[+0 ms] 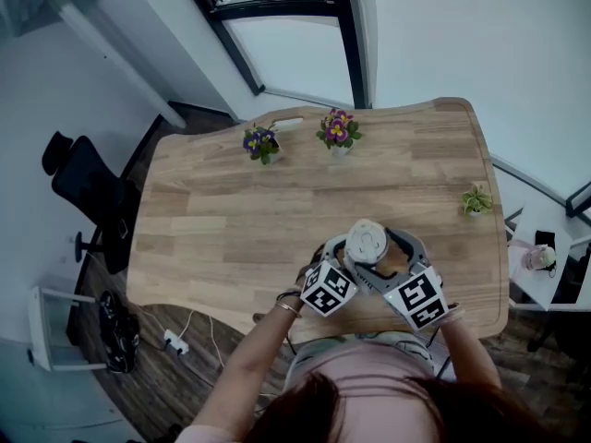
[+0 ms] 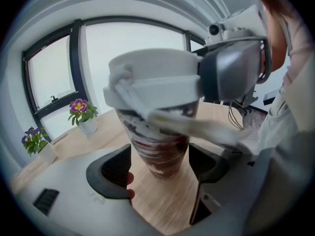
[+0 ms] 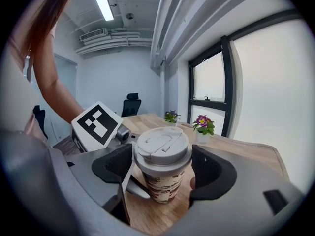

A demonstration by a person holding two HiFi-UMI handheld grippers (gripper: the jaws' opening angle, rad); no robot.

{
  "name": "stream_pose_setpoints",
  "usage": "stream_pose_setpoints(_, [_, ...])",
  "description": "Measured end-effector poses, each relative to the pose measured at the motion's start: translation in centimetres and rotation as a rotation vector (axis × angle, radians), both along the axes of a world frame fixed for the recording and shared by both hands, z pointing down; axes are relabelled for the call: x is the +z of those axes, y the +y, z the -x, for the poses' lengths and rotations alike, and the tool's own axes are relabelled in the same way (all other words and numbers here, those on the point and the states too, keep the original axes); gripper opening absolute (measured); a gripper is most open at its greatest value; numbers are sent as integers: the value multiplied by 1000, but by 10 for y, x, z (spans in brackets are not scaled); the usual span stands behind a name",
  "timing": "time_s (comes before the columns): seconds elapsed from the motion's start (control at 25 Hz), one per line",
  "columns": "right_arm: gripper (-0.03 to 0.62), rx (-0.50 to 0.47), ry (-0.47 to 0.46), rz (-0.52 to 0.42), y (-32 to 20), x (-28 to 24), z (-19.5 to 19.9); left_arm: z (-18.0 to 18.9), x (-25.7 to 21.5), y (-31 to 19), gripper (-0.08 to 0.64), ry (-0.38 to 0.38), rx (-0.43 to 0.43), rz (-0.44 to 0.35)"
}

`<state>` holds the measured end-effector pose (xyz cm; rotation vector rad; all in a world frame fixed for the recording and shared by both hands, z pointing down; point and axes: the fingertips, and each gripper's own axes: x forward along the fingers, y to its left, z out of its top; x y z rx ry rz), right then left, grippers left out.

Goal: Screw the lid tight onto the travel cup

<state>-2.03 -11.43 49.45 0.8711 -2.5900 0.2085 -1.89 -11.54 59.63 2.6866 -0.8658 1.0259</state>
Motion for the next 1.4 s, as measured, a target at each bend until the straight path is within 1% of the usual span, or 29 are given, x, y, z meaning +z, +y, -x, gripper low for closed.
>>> stream_pose_setpoints(0.12, [376, -22, -12, -12, 3, -2, -2, 10, 8, 8, 362, -29, -50, 12])
stream_pose_setpoints(0.28, [376, -64, -20, -32, 10, -6, -4, 24, 13, 16, 360, -12, -164, 31])
stream_pose_setpoints(0.4, [376, -90, -34, -35, 17, -7, -7, 33, 16, 24, 352, -20, -246, 39])
stream_pose_setpoints(0.44, [374, -93, -41, -38, 18, -7, -8, 35, 16, 26, 332, -24, -277, 36])
stream_pose_setpoints(0.52, [363, -89, -55, -43, 17, -10, -11, 41, 14, 28, 245, -25, -336, 28])
stream_pose_setpoints(0.68, [326, -67, -77, -47, 20, -15, -16, 47, 8, 35, 233, -3, -419, 21])
stream_pose_setpoints(0.8, [295, -50, -90, -57, 22, -19, -19, 55, 3, 38, 210, 22, -488, 12])
stream_pose_setpoints(0.88, [265, -37, -95, -59, 25, -21, -21, 62, -3, 39, 179, 43, -539, 3])
stream_pose_setpoints(1.04, [242, -21, -89, -56, 33, -23, -26, 77, -16, 43, 125, 78, -627, -25])
stream_pose_setpoints(1.12, [210, -6, -92, -55, 37, -25, -29, 81, -26, 47, 92, 95, -669, -37])
stream_pose_setpoints(1.24, [178, 26, -127, -30, 43, -29, -34, 85, -37, 53, 50, 108, -709, -56])
stream_pose_setpoints(1.4, [148, 51, -145, -20, 53, -37, -39, 83, -52, 64, 38, 141, -734, -74])
